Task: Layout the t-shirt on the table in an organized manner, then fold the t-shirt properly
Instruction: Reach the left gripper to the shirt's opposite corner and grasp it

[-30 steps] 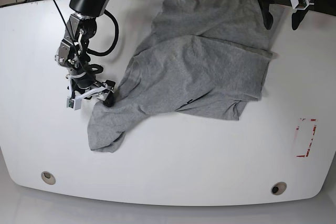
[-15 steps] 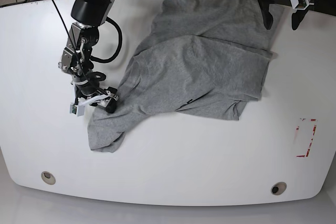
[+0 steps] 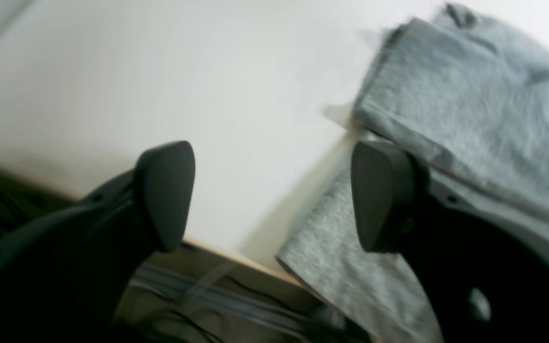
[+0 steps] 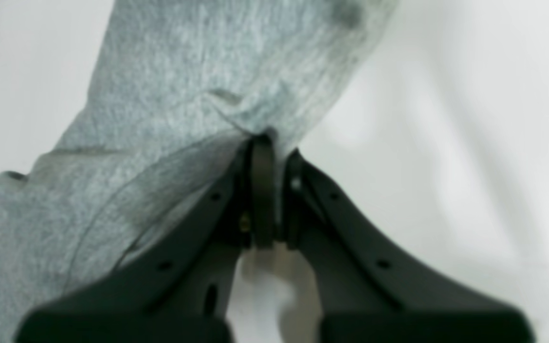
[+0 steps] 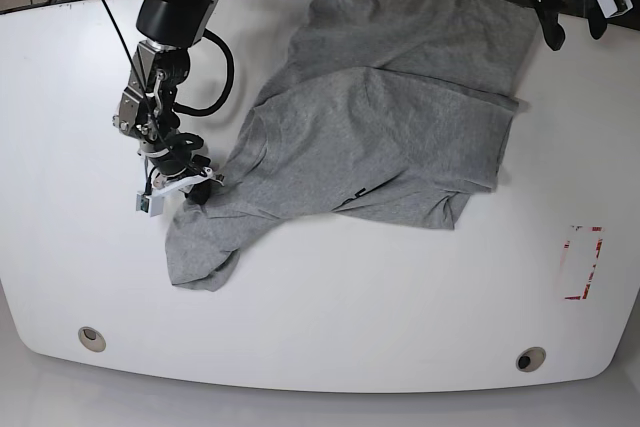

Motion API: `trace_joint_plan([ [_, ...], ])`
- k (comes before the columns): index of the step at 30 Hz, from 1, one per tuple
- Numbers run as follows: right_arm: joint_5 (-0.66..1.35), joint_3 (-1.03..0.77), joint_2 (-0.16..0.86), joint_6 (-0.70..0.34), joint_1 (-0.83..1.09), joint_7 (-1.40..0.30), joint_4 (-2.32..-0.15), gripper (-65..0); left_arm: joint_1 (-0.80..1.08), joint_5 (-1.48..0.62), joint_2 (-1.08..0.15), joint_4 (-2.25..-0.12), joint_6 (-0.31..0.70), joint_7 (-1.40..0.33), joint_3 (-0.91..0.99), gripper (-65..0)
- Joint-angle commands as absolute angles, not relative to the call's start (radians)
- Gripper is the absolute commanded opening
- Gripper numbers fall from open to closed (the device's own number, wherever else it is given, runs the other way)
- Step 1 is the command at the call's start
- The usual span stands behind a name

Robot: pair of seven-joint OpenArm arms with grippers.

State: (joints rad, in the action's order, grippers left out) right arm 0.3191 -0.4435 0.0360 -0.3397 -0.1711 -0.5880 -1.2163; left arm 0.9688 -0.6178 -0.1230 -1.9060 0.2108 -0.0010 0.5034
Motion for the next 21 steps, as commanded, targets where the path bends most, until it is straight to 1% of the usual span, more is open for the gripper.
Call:
trace_joint_plan([
  [1,0.321,-0.441,0.044,-0.343,-0.185,-0.582,-1.256,-65.0,0.963,-0.665,-0.143,-1.922,0.277,-0.028,0.527,-16.4],
  [6,0.325,-0.440,0.042,-0.343,-0.159,-0.584,-1.314,-65.0,0.926,-0.676,-0.139,-1.920,0.358,-0.140,0.549,-16.4],
  [8,0.326,-0.424,0.042,-0.343,-0.153,-0.584,-1.331,-65.0,0.909,-0.676,-0.127,-1.919,0.374,-0.176,0.553,-16.4],
  [15,0.325,-0.354,0.047,-0.341,-0.130,-0.584,-1.377,-65.0,0.840,-0.642,-0.113,-1.893,0.380,-0.302,0.584,-16.5],
  [21,0.326,-0.352,0.044,-0.341,-0.120,-0.584,-1.391,-65.0,0.808,-0.568,-0.113,-1.844,0.384,-0.309,0.579,-16.5],
])
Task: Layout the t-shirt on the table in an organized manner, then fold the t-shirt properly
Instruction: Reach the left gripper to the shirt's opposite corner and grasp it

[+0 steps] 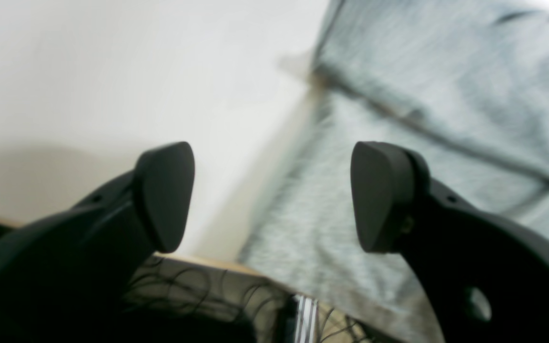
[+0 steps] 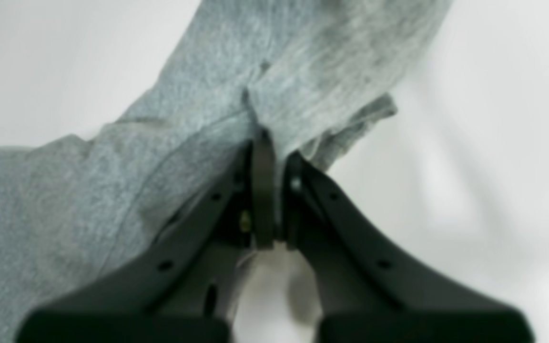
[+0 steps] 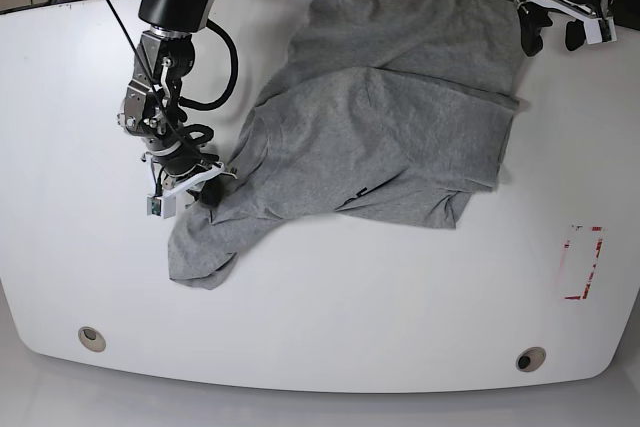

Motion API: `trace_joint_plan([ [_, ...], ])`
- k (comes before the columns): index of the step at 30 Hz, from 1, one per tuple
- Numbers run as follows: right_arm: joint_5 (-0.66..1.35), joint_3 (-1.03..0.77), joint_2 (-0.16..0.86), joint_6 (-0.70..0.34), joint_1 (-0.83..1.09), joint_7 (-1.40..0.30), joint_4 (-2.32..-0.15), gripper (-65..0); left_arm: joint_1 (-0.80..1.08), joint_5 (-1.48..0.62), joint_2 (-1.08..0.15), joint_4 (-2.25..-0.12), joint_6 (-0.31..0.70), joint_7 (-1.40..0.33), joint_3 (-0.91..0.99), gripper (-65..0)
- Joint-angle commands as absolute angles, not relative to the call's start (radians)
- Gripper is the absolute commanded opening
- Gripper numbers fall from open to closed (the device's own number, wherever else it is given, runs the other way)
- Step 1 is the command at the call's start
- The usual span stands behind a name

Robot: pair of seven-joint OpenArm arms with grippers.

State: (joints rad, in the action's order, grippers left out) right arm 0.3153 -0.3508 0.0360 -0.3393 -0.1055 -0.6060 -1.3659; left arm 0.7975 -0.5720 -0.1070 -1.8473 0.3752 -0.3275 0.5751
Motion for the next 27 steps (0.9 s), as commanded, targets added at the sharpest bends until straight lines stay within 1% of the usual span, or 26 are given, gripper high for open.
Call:
trace_joint_plan([
  [1,0.326,-0.352,0.044,-0.341,-0.120,-0.584,-1.394,-65.0,0.806,-0.559,-0.113,-1.833,0.386,-0.309,0.578,-16.7],
  [17,0.326,-0.354,0.044,-0.341,-0.101,-0.584,-1.399,-65.0,0.806,-0.512,-0.116,-1.725,0.386,-0.309,0.470,-17.5],
  [19,0.326,-0.355,0.044,-0.341,-0.101,-0.584,-1.399,-64.8,0.806,-0.512,-0.117,-1.719,0.386,-0.309,0.455,-20.6],
  [21,0.326,-0.355,0.044,-0.341,-0.101,-0.584,-1.399,-64.8,0.806,-0.512,-0.119,-1.716,0.386,-0.309,0.447,-26.4],
  [22,0.326,-0.355,0.044,-0.341,-0.101,-0.584,-1.399,-64.8,0.806,-0.512,-0.119,-1.712,0.386,-0.309,0.446,-29.9],
  [26,0.323,-0.355,0.044,-0.341,-0.096,-0.584,-1.428,-64.8,0.797,-0.512,-0.119,-1.701,0.386,-0.309,0.444,-48.2],
  [27,0.323,-0.355,0.044,-0.341,-0.091,-0.584,-1.432,-64.8,0.792,-0.512,-0.119,-1.699,0.386,-0.309,0.443,-51.7],
])
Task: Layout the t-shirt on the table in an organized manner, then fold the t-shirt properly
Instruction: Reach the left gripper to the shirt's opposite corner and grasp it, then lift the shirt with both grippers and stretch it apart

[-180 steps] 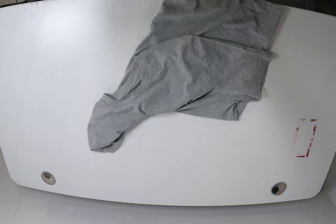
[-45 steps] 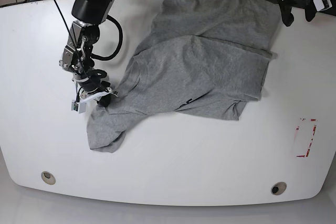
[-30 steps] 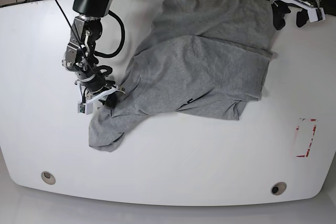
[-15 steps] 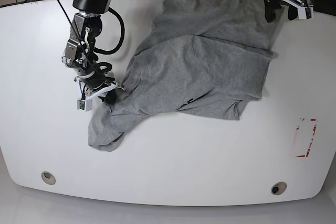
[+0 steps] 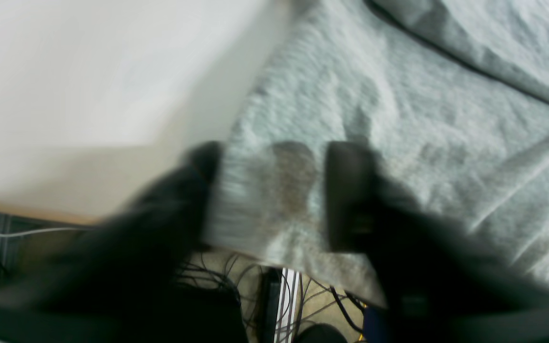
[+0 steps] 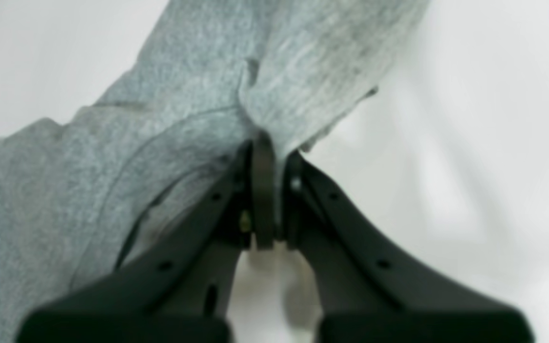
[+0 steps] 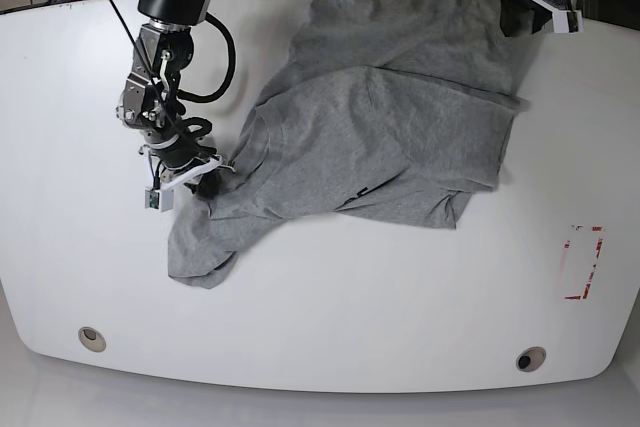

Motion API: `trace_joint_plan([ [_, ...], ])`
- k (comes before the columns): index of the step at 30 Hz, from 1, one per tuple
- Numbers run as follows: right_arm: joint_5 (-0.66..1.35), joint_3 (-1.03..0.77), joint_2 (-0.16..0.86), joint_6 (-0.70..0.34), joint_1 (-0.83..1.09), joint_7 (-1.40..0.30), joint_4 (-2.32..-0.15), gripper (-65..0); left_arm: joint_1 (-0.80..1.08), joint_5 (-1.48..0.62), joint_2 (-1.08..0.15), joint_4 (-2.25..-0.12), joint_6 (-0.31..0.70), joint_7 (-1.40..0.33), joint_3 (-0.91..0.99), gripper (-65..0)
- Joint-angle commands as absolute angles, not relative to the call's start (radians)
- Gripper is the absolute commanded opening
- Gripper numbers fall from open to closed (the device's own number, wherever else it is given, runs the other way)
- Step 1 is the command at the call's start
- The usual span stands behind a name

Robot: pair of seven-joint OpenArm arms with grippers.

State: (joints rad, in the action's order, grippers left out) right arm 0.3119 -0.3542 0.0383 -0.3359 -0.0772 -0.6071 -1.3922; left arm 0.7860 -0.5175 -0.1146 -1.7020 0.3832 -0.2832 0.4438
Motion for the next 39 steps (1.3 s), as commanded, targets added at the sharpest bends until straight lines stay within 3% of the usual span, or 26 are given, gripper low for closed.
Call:
trace_joint_plan([
  [1,0.325,-0.354,0.044,-0.341,-0.085,-0.584,-1.440,-64.8,0.785,-0.512,-0.119,-1.698,0.386,-0.309,0.443,-56.1],
  [3,0.325,-0.352,0.044,-0.341,-0.077,-0.584,-1.461,-64.8,0.776,-0.512,-0.119,-1.696,0.386,-0.309,0.443,-65.0],
  [20,0.317,-0.354,0.048,-0.341,0.025,-0.585,-1.785,-64.8,0.753,-0.513,-0.188,-1.873,0.375,-0.308,0.450,-65.0],
  [25,0.317,-0.357,0.059,-0.338,0.028,-0.585,-1.885,-64.8,0.742,-0.513,-0.211,-1.910,0.317,-0.309,0.503,-65.0],
  [32,0.315,-0.355,0.110,-0.335,0.022,-0.585,-1.959,-64.8,0.711,-0.513,-0.216,-1.911,0.311,-0.312,0.590,-65.0],
  [39,0.315,-0.355,0.176,-0.335,-0.033,-0.585,-1.960,-64.8,0.598,-0.516,-0.263,-1.910,0.312,-0.470,0.716,-65.0],
])
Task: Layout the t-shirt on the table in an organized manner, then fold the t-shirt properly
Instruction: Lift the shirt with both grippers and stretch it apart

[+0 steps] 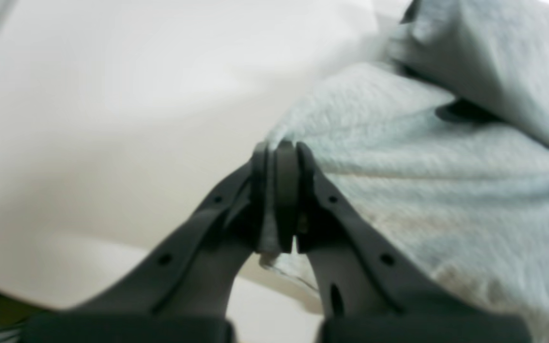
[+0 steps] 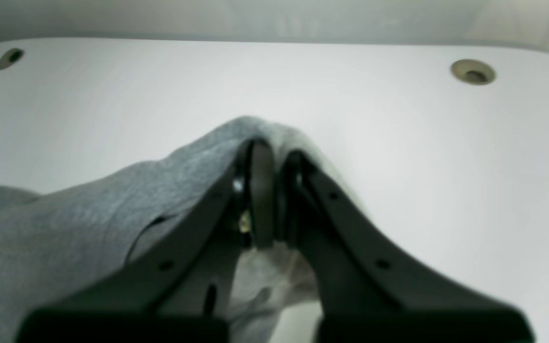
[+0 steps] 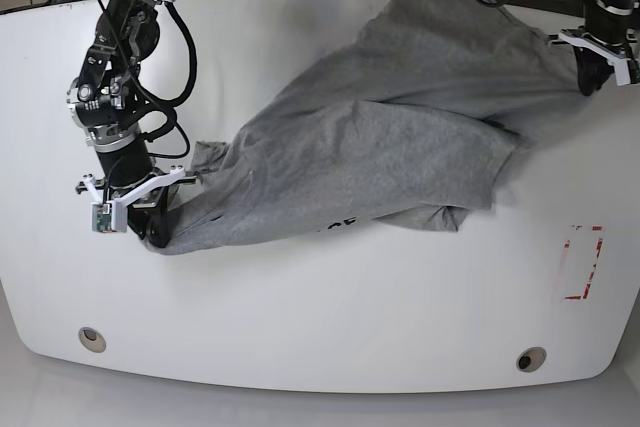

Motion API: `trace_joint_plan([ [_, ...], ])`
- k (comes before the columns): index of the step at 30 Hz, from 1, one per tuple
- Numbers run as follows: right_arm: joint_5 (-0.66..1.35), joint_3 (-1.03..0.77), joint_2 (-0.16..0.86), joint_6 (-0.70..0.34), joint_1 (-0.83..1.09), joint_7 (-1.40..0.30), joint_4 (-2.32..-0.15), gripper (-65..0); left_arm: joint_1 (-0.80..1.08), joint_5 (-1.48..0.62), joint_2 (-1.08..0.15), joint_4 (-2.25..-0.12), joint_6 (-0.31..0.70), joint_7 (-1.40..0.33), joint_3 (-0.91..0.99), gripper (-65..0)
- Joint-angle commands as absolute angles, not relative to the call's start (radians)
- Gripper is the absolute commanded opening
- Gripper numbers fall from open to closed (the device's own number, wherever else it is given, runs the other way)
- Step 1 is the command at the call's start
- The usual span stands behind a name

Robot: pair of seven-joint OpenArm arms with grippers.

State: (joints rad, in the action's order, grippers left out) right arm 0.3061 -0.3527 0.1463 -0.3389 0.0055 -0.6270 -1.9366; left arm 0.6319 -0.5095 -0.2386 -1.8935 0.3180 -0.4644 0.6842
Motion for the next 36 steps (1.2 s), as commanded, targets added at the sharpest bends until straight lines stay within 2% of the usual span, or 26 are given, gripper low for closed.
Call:
trace_joint_plan([
  [1,0.317,-0.355,0.188,-0.335,-0.039,-0.585,-1.960,-64.8,0.568,-0.515,-0.263,-1.910,0.312,-0.506,0.734,-65.0],
  [15,0.317,-0.309,0.306,-0.340,-0.236,-0.599,-1.952,-64.5,0.180,-0.515,-0.366,-1.989,0.312,-0.866,0.792,-65.0],
  [20,0.318,-0.308,0.340,-0.341,-0.329,-0.644,-1.922,-64.4,0.039,-0.513,-0.423,-1.991,0.312,-0.943,0.791,-65.0],
  [36,0.328,-0.308,0.493,-0.343,-0.591,-0.684,-1.747,-64.4,-0.223,-0.513,-0.604,-1.983,0.314,-0.970,0.788,-65.0],
])
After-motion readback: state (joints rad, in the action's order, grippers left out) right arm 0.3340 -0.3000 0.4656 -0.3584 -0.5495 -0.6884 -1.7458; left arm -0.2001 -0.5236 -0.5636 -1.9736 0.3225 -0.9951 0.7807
